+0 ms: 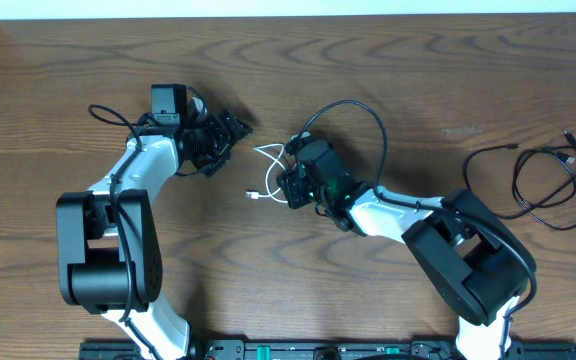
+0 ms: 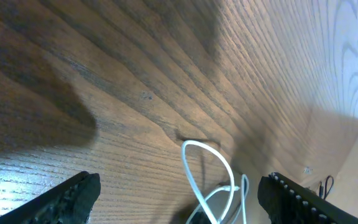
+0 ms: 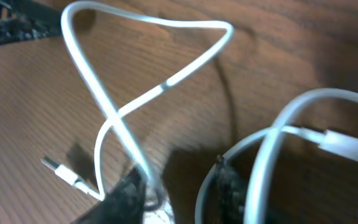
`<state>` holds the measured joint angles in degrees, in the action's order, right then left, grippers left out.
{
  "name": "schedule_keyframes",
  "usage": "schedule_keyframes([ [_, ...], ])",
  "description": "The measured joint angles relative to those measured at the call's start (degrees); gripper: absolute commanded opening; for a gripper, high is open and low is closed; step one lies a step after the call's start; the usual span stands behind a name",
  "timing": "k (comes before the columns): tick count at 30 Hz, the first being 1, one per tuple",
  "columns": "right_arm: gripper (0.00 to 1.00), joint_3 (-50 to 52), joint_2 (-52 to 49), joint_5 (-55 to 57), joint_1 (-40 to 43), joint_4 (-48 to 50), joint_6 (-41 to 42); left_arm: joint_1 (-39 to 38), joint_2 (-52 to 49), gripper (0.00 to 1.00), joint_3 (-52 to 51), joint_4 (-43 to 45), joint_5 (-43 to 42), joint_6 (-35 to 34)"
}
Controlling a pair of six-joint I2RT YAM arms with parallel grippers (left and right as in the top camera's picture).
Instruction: Untangle cables
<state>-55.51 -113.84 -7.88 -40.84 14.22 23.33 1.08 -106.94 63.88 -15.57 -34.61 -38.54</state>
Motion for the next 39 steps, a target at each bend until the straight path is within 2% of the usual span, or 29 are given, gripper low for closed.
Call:
schedule_keyframes([
  [2, 0.03, 0.02, -0.09, 0.39, -0.17, -0.28, 0.04, 0.0, 0.0, 0.86, 0.0, 0.0, -0.02, 0.0],
  [3, 0.01, 0.02, -0.11, 0.61, -0.26, -0.55, 0.09, 0.0, 0.0, 0.86, 0.0, -0.02, 0.0, 0.0],
  [11, 0.02, -0.37, 0.26, 0.94, -0.33, -3.69, 0.37, 0.0, 0.0, 0.86, 0.0, 0.0, 0.0, 0.0],
  [14, 0.4, -0.37, 1.27, 0.81, -0.15, -5.6, 0.42, 0.0, 0.0, 0.86, 0.0, 0.0, 0.0, 0.0],
  [17, 0.58, -0.13, 3.72, 0.9, 0.11, -9.07, 0.0, 0.0, 0.0, 0.86, 0.0, -0.02, 0.0, 0.0],
  [23, 0.68, 0.5, 8.94, 1.38, 0.55, -12.2, -0.11, 0.0, 0.0, 0.86, 0.0, -0.02, 0.0, 0.0],
  [27, 0.7, 0.5, 10.8, 1.31, 0.5, -14.4, -0.31, 0.0, 0.0, 0.86, 0.0, -0.02, 0.0, 0.0],
  [28, 0.67, 0.5, 10.8, 1.33, 0.42, -15.26, -0.31, 0.0, 0.0, 0.86, 0.0, -0.02, 0.0, 0.0],
  [29, 0.58, 0.52, 10.73, 1.31, 0.35, -16.17, -0.37, 0.0, 0.0, 0.86, 0.0, -0.02, 0.0, 0.0],
  [30, 0.43, 0.61, 10.71, 1.46, 0.13, -16.74, -0.33, 0.0, 0.0, 0.86, 0.0, -0.02, 0.0, 0.0],
  [32, 0.24, 0.61, 10.56, 1.44, -0.39, -16.9, -0.52, 0.0, 0.0, 0.86, 0.0, -0.02, 0.0, 0.0],
  [35, 0.03, 0.61, 10.19, 1.53, -1.4, -16.59, -0.59, 0.0, 0.0, 0.86, 0.0, -0.02, 0.0, 0.0],
  [39, 0.01, 0.61, 9.94, 1.53, -1.88, -15.3, -0.31, 0.0, 0.0, 0.86, 0.0, -0.02, 0.0, 0.0],
])
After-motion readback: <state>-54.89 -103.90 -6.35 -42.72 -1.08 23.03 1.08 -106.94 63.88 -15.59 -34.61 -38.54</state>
